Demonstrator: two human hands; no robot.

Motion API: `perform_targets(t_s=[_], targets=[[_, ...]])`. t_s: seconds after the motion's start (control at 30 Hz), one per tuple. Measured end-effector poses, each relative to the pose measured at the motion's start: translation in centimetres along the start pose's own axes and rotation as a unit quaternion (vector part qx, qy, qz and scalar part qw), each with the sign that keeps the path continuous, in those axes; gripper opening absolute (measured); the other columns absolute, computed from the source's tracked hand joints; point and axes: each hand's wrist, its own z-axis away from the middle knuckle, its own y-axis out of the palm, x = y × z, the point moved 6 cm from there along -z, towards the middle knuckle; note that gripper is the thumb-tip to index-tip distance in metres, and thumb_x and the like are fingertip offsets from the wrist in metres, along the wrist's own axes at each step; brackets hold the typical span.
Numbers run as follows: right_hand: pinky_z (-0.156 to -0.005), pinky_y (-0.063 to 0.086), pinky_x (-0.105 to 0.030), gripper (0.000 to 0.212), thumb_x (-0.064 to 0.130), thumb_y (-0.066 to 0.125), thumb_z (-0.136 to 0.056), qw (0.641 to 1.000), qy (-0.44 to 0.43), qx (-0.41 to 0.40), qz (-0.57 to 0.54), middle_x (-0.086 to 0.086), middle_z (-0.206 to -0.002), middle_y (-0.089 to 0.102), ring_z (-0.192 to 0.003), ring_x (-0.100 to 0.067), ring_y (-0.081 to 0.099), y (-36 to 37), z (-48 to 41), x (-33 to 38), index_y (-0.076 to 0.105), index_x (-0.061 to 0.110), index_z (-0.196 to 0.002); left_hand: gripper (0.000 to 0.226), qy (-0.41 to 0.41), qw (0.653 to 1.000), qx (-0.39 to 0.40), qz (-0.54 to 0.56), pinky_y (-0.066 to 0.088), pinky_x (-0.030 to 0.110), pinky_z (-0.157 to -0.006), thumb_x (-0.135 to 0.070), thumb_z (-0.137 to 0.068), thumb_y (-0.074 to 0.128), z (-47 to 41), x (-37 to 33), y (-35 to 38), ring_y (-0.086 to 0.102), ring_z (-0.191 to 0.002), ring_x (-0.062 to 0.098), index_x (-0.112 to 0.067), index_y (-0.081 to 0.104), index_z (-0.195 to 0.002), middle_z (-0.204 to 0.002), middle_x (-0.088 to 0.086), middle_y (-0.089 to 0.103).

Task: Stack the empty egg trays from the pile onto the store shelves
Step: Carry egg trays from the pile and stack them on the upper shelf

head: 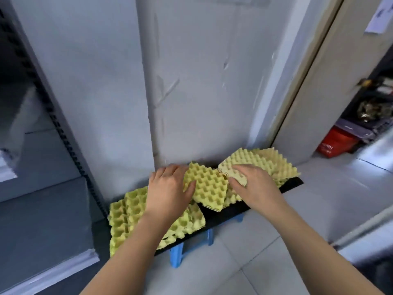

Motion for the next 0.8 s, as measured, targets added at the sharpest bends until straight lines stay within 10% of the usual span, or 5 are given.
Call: perform_targets(t_s=[0.8], targets=[[-0.094,0.046,-0.036,0.042,0.035,0.055,-0.092,0.955,0.277,0.098,-0.031,0.001,-0.127,0.059,-0.117,-0.016,0.051,8.5,-19.3,-36.8,0.054,0.023,-0.133,0.043,-0.124,0.929,0.340,0.081,0.046,0.038,-0.094,-0.040,-0.095,0.054,-21.8,-4.9,41.3,0.054,-0.114,0.020,-0.021,0.052,-0.133,-0.124,-0.001,0.058]])
